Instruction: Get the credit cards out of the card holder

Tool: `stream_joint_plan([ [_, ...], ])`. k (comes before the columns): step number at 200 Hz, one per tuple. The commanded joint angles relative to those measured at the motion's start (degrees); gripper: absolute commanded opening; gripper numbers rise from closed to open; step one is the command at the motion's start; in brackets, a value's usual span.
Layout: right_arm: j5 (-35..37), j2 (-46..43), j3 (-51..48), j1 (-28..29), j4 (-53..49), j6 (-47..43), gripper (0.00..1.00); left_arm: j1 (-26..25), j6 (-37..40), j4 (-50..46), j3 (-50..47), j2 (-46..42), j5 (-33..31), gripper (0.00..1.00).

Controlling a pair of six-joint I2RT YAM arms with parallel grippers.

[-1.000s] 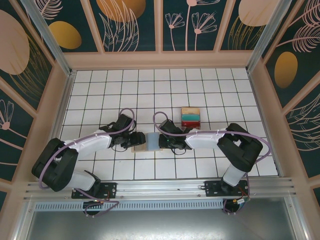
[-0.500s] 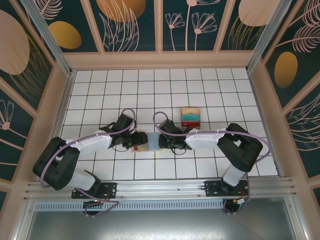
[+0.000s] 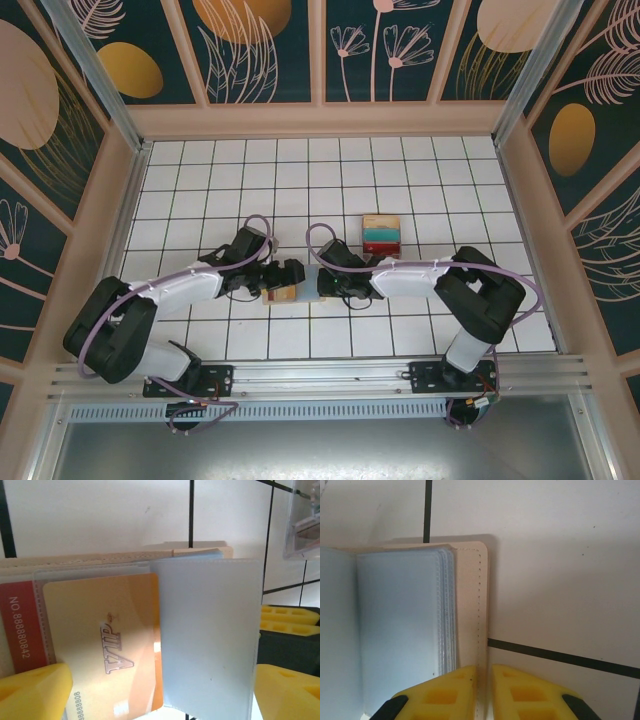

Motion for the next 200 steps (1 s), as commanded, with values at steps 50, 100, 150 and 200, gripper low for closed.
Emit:
stream_joint_plan([
  [50, 1.57, -0.69, 0.03, 0.31, -1.4, 0.48, 0.21, 0.2, 0.45, -1.38, 0.41, -3.55, -0.16, 0.98],
  [100, 0.99, -5.4, 1.76, -1.15, -1.75, 0.29, 0.23, 1.25, 1.41, -7.71, 1.0, -5.13, -9.2, 0.77],
  [150, -3.97, -3.23, 5.96, -0.58, 1.39, 1.45, 0.22, 2.37, 2.1, -10.79, 0.04, -5.37, -14.24, 0.39],
  [200, -10.08, 2.0, 9.49, -0.1, 4.24, 2.02, 0.18, 2.38, 1.62, -7.41, -2.51, -3.41, -12.18, 0.17],
])
